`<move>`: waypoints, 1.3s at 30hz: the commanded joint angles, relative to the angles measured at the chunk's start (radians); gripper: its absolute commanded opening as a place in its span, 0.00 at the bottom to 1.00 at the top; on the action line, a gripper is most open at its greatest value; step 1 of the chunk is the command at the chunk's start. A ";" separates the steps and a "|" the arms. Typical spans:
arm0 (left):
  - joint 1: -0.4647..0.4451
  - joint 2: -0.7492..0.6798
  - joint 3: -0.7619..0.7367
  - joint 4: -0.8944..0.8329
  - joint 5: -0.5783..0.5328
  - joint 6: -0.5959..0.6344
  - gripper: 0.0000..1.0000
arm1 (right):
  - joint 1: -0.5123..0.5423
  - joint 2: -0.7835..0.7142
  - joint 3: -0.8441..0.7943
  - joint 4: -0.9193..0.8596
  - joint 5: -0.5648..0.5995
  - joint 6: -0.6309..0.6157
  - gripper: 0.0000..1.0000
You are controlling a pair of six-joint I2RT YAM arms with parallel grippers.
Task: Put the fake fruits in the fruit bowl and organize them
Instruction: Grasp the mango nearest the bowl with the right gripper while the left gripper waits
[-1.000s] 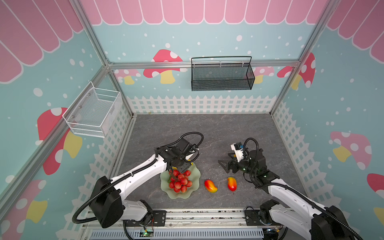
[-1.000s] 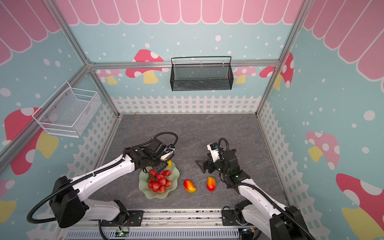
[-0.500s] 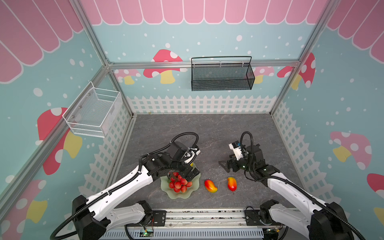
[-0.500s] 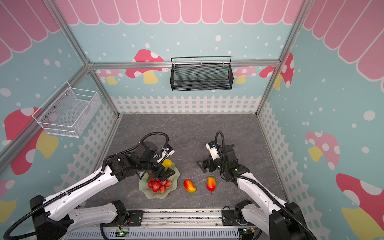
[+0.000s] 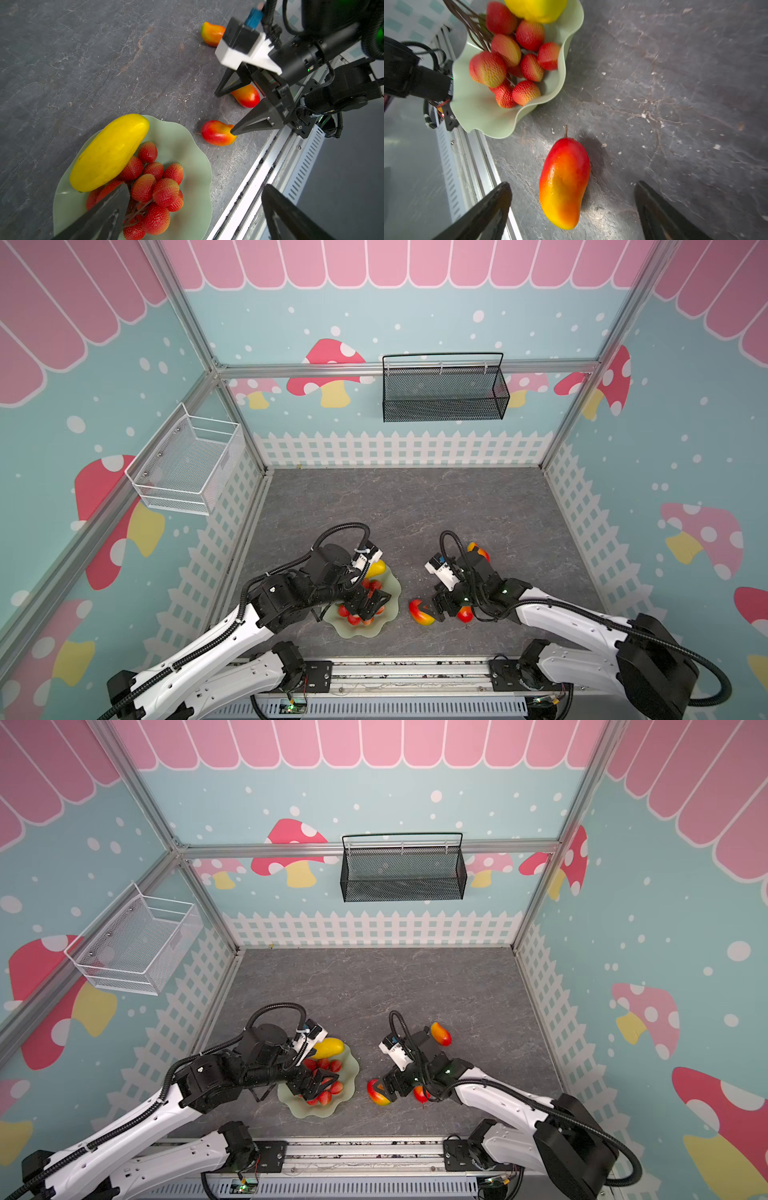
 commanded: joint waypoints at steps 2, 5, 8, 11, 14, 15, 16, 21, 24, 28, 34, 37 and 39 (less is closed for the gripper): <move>-0.004 -0.005 -0.002 -0.013 -0.032 -0.017 1.00 | 0.053 0.047 0.033 -0.002 0.038 0.009 0.91; -0.004 0.009 0.002 -0.014 -0.038 -0.021 1.00 | 0.090 0.081 0.047 -0.008 0.066 0.023 0.89; -0.004 0.015 0.001 -0.016 -0.033 -0.025 1.00 | 0.114 0.112 0.058 -0.013 0.096 0.032 0.88; -0.004 0.014 0.000 -0.012 -0.037 -0.022 1.00 | 0.124 0.142 0.071 -0.026 0.128 0.044 0.82; -0.005 0.010 0.002 -0.013 -0.045 -0.018 1.00 | 0.132 0.171 0.084 -0.037 0.146 0.047 0.78; -0.004 0.008 0.001 -0.013 -0.045 -0.018 1.00 | 0.134 0.180 0.087 -0.038 0.152 0.047 0.77; -0.005 0.006 0.001 -0.013 -0.048 -0.018 1.00 | 0.135 0.187 0.088 -0.040 0.155 0.047 0.76; -0.002 -0.005 -0.001 -0.011 -0.072 -0.022 1.00 | 0.138 0.216 0.100 -0.042 0.166 0.047 0.59; -0.002 -0.013 -0.001 -0.013 -0.107 -0.023 1.00 | 0.137 0.207 0.106 -0.065 0.205 0.047 0.50; -0.002 -0.018 0.002 -0.013 -0.215 -0.033 1.00 | 0.138 0.159 0.135 -0.090 0.228 0.044 0.46; 0.029 -0.016 0.011 -0.018 -0.346 -0.078 1.00 | 0.138 0.095 0.256 -0.141 0.257 0.041 0.42; 0.069 -0.021 0.011 -0.028 -0.348 -0.096 1.00 | 0.137 0.076 0.305 -0.133 0.241 0.042 0.43; 0.101 -0.034 0.004 -0.027 -0.318 -0.101 1.00 | 0.137 0.095 0.335 -0.118 0.208 0.036 0.43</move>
